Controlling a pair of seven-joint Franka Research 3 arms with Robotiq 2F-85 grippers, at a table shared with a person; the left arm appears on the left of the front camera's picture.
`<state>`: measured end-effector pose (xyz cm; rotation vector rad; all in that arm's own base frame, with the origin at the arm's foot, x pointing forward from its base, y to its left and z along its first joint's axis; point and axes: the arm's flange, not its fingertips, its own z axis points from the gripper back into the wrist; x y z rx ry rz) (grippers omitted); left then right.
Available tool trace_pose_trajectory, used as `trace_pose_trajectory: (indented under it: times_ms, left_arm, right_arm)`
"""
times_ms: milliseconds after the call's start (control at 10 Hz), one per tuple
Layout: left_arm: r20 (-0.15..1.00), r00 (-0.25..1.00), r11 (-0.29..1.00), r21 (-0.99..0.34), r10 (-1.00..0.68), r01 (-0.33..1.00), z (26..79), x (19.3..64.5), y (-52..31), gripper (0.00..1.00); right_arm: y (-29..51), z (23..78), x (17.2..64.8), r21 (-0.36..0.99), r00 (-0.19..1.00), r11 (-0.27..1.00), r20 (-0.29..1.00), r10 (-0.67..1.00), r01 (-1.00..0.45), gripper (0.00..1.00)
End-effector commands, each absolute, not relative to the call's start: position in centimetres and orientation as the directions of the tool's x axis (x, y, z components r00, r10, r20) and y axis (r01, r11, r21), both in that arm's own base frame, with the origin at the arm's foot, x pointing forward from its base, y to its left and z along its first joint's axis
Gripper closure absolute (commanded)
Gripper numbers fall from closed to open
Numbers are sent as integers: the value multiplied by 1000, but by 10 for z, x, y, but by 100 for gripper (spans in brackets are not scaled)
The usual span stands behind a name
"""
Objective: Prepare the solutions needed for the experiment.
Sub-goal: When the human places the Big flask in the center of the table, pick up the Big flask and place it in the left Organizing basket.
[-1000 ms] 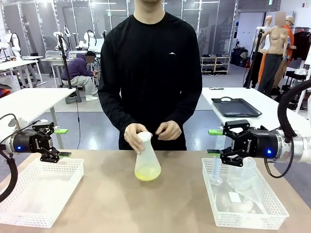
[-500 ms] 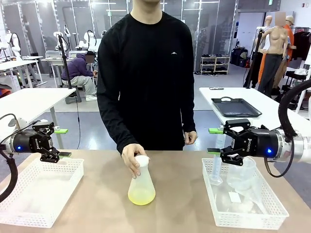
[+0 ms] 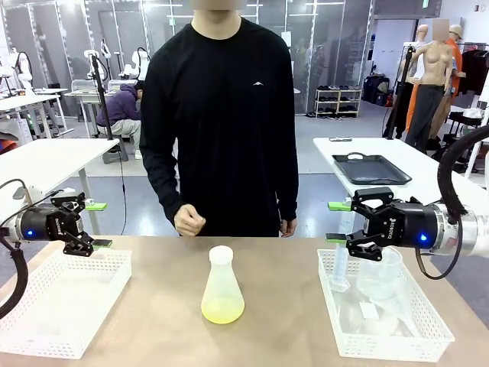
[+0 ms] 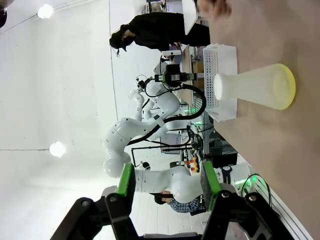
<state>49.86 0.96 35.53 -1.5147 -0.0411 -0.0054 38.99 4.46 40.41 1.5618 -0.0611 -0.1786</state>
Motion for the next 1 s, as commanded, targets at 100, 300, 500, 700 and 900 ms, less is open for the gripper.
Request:
trace_pose_trajectory:
  times_ms: [100,300,500,700,900]
  left_arm:
    - [23,1000,50,-998,12,23,358,498,10,0]
    - [43,999,56,-998,-5,43,358,501,4,0]
    - [133,991,61,-989,-5,134,366,505,-2,0]
    - [305,952,79,-949,-28,306,384,506,-11,0]
    - [501,852,117,-847,-154,519,407,506,-34,0]
  right_arm:
    - [46,404,386,997,985,-16,-72,-159,70,33]
    - [46,404,386,997,985,-16,-72,-159,70,33]
    - [46,404,386,997,985,-16,-72,-159,70,33]
    - [46,404,386,997,985,-16,-72,-159,70,33]
    - [46,404,386,997,985,-16,-72,-159,70,33]
